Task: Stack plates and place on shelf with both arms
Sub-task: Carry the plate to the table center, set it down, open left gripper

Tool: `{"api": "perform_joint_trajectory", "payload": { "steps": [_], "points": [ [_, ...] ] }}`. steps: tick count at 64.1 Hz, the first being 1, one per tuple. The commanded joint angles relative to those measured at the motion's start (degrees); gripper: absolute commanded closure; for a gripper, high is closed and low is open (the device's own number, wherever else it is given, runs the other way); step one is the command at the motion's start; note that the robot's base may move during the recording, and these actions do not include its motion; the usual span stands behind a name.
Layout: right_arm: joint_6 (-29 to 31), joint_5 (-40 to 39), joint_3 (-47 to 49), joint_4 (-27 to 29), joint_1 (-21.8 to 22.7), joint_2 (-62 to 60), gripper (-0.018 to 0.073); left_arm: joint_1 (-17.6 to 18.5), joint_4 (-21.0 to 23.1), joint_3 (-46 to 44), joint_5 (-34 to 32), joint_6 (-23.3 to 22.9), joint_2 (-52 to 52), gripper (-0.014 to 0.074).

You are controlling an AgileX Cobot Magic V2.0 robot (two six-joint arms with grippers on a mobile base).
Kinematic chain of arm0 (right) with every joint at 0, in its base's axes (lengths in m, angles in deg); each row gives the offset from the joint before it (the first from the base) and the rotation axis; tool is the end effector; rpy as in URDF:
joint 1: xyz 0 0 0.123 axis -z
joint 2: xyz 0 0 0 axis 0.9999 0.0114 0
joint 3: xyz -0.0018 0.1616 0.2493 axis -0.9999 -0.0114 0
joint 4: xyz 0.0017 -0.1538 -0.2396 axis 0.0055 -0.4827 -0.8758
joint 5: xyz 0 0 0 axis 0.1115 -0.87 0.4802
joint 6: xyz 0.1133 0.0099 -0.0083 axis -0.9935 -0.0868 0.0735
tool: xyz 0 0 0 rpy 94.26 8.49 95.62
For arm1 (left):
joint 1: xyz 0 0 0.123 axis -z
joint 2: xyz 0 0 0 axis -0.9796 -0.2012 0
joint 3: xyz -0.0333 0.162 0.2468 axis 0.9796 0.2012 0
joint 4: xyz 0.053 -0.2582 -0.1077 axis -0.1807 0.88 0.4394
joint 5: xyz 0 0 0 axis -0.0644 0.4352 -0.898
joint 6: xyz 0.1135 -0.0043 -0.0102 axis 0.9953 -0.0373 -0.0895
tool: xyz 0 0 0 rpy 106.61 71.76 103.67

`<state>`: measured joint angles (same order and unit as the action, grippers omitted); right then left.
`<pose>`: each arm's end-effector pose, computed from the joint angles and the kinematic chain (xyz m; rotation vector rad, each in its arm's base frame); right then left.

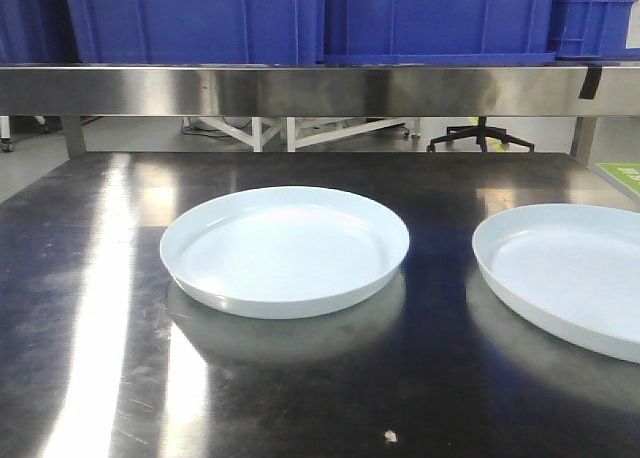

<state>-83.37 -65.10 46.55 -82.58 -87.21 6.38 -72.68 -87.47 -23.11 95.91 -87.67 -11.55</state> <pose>0.2207 -0.0070 0.2252 0.3463 2.3208 0.1245 0.2592 -0.0268 0.2798 -0.0173 2.1847 -0.1317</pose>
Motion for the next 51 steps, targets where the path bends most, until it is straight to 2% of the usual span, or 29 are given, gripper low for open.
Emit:
{"api": "perform_joint_trajectory", "payload": {
  "steps": [1, 19, 34, 37, 40, 48, 49, 51],
  "points": [
    [0.5, -2.8, 2.1, -0.1, 0.4, -0.6, 0.0015, -0.1, 0.1, 2.8, -5.7, -0.1, 4.4, 0.0510],
    [0.5, -3.1, 2.1, -0.1, 0.4, -0.6, 0.0015, -0.1, -5.6, 14.3, -7.4, -0.1, 11.9, 0.0510],
    [0.5, -3.0, 2.1, -0.1, 0.4, -0.6, 0.0041, -0.1, -5.8, 15.6, -7.0, -0.1, 12.5, 0.0510],
    [0.5, -2.9, 2.1, -0.1, 0.4, -0.6, 0.0093, -0.1, -5.8, 15.6, -7.2, -0.1, 12.5, 0.0510],
    [0.5, -2.6, 2.1, -0.1, 0.4, -0.6, 0.0190, -0.1, -5.8, 15.6, -7.2, -0.1, 12.5, 0.0510],
    [0.5, -1.6, 2.1, -0.1, 0.4, -0.6, 0.0531, -0.1, -5.8, 15.6, -7.2, -0.1, 12.5, 0.0510],
    [0.5, -1.6, 2.1, -0.1, 0.4, -0.6, 0.0553, -0.1, -5.8, 15.6, -7.2, -0.1, 12.5, 0.0510],
    [0.5, -1.6, 2.1, -0.1, 0.4, -0.6, 0.0531, -0.1, -5.8, 15.6, -7.2, -0.1, 12.5, 0.0510]
  ]
}}
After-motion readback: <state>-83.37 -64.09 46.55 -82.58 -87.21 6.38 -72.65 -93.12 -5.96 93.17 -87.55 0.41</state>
